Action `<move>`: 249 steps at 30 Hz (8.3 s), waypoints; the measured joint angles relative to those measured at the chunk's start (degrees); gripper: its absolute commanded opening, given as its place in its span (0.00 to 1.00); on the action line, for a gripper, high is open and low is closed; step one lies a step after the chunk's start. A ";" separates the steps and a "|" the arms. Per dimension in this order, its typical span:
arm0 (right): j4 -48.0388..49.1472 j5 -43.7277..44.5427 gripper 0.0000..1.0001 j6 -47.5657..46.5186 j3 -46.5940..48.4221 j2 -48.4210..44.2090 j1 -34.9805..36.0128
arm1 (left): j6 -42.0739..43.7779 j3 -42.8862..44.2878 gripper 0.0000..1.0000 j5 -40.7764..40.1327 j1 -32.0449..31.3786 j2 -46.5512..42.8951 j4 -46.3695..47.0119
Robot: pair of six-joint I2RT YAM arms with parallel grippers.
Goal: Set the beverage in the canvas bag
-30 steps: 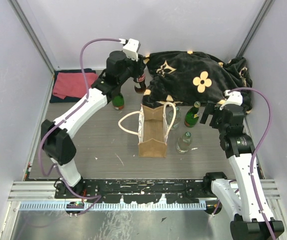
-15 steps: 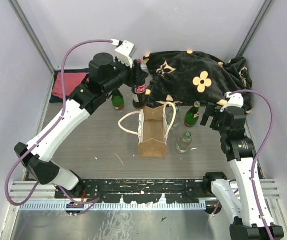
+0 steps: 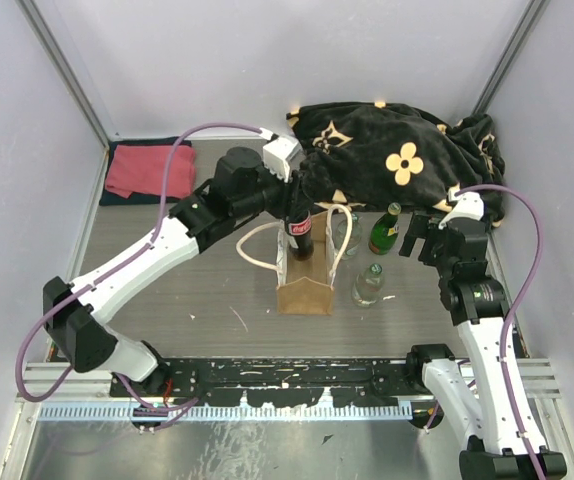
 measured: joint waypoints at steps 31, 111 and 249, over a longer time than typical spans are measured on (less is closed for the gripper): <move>1.55 0.13 1.00 -0.94 -4.11 -0.28 0.00 | 4.87 -5.40 0.00 -4.96 -5.03 15.91 18.08; 3.02 -1.07 1.00 -1.36 -4.70 0.46 0.00 | 4.98 -18.08 0.98 -6.75 24.72 7.61 26.97; 4.81 -3.89 1.00 2.45 -5.42 2.51 0.00 | 13.14 -30.38 0.95 -0.85 -0.44 13.57 45.38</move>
